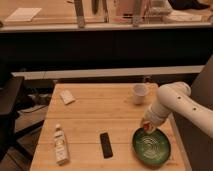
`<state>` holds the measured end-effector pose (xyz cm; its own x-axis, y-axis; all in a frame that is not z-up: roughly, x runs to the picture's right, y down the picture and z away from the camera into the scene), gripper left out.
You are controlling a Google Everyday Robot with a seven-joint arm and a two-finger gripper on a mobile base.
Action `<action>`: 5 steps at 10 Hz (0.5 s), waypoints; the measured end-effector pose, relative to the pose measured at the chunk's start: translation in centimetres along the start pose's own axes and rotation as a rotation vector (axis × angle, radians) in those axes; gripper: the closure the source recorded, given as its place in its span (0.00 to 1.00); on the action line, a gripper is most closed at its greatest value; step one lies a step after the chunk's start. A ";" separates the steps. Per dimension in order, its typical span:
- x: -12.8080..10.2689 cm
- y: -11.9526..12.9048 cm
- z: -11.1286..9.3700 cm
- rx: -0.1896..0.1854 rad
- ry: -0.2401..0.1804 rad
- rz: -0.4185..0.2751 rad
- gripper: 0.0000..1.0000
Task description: Place the pepper in the ceramic bowl
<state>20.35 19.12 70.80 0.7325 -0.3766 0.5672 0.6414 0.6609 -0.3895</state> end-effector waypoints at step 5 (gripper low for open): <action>0.0 0.1 -0.1 -0.001 0.000 -0.008 0.77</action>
<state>20.41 19.12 70.73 0.7273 -0.3820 0.5703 0.6475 0.6573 -0.3855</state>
